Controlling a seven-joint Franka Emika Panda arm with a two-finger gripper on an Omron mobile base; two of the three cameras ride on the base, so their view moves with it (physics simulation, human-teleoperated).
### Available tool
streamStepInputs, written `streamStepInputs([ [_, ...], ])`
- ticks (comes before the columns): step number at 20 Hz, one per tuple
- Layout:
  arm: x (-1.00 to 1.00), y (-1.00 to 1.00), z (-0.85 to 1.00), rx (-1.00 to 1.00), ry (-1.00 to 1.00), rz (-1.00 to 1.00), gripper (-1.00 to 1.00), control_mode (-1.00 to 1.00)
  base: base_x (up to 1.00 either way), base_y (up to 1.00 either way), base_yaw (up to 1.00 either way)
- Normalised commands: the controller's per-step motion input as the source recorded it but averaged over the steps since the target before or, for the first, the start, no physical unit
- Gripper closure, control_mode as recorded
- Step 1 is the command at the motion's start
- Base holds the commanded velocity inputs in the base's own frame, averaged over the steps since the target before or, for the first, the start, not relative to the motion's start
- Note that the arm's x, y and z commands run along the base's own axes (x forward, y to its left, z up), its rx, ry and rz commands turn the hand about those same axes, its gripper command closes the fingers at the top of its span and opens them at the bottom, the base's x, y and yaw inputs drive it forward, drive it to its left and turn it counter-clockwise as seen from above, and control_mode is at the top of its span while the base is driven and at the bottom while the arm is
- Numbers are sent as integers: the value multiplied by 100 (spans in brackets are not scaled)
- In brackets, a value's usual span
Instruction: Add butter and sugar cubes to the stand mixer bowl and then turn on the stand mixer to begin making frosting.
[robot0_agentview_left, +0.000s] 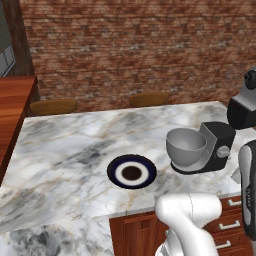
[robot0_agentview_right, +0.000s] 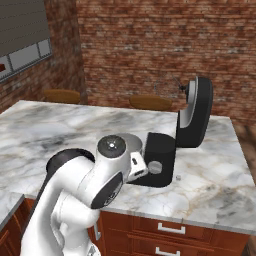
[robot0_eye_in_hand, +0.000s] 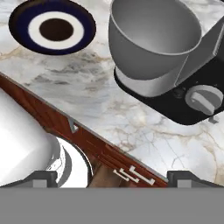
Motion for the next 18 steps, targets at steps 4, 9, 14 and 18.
streamStepInputs([
  [4,-59,-100,-15,13,-16,0,-100,-100,0,0,0],
  [9,-14,-97,-26,13,-5,0,-100,-100,0,0,0],
  [14,41,-68,-23,6,0,7,-100,-100,0,0,0],
  [18,69,-42,-13,7,-10,25,-100,-100,0,0,0],
])
